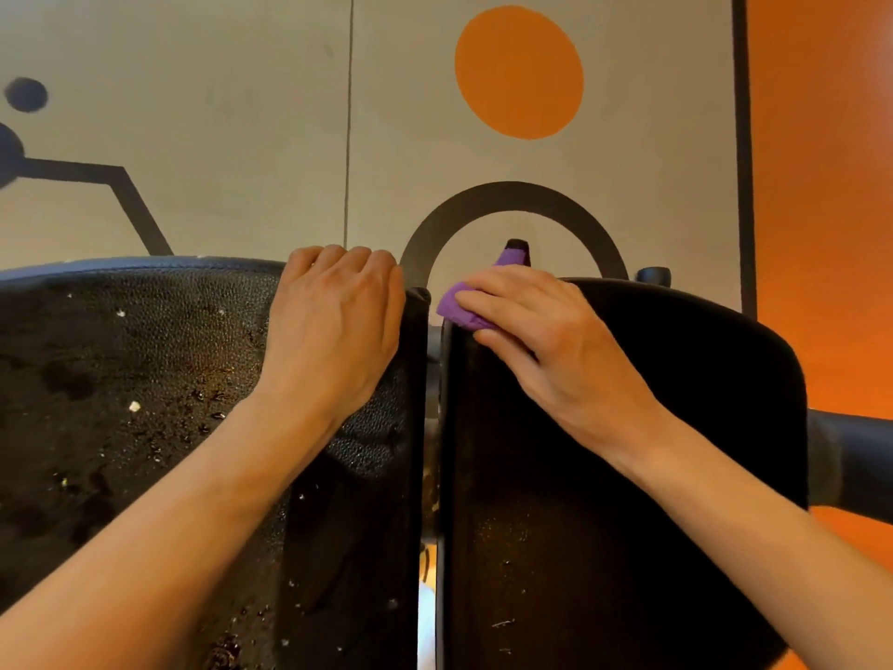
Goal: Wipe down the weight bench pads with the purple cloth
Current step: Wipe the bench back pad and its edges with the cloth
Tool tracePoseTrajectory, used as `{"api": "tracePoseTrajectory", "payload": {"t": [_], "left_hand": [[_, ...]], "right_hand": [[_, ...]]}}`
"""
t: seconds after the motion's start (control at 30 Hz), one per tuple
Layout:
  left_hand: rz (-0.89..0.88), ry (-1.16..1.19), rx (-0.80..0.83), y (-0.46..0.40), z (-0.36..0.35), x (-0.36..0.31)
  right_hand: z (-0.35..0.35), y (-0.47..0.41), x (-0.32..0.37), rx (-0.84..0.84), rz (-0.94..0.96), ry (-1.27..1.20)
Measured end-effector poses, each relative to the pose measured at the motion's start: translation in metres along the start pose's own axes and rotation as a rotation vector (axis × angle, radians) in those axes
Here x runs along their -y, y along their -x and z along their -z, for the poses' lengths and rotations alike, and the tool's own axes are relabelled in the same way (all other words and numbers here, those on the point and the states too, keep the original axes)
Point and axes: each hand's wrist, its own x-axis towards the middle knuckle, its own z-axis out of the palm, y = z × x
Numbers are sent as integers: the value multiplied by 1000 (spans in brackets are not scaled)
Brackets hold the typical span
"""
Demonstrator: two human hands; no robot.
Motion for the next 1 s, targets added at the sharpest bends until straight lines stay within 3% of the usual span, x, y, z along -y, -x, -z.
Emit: {"api": "tracePoseTrajectory", "payload": {"t": [0.27, 0.6, 0.93, 1.0], "left_hand": [[-77, 94, -27, 3, 3, 2], [-170, 98, 84, 54, 23, 11], [-250, 32, 143, 89, 15, 23], [-259, 37, 137, 93, 14, 32]], "right_hand": [[-26, 23, 36, -498, -190, -298], [-41, 44, 90, -644, -550, -694], [-85, 34, 134, -845, -782, -687], [-94, 31, 143, -818, -820, -674]]}}
